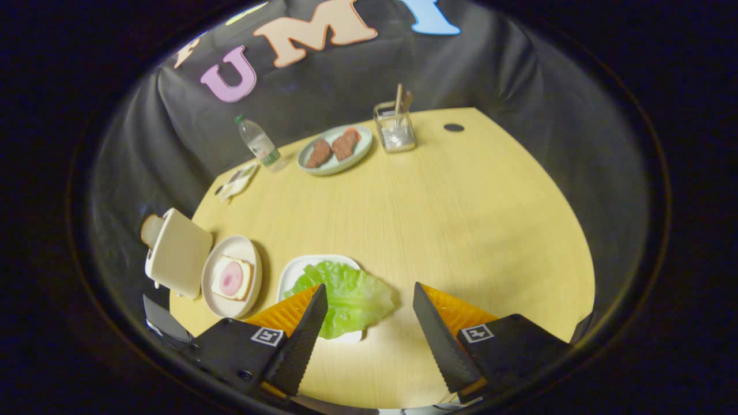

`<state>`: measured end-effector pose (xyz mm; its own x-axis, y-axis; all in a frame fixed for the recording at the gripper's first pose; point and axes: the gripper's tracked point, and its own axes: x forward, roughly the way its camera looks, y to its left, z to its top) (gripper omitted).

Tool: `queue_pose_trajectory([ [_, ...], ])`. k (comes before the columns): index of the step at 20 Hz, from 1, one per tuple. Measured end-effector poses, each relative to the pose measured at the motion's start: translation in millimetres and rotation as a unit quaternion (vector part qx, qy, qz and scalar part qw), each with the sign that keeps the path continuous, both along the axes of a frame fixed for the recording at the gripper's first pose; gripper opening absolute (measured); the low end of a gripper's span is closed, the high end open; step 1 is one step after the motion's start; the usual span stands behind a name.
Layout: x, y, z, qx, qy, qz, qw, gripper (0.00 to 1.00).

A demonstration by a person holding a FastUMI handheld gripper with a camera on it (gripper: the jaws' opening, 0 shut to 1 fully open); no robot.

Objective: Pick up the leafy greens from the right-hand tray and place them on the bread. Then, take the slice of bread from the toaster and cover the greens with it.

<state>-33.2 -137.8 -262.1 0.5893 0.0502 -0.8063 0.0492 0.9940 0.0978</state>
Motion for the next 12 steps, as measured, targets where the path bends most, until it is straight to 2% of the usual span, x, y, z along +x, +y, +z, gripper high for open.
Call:
queue_pose_trajectory([
  [3, 1, -3, -26, -0.006, 0.044, 0.017, 0.999, 0.95],
  [9, 9, 7, -51, 0.017, 0.088, 0.034, 0.995, 0.93],
  [12, 17, 14, -54, 0.027, 0.091, 0.033, 0.995, 0.67],
])
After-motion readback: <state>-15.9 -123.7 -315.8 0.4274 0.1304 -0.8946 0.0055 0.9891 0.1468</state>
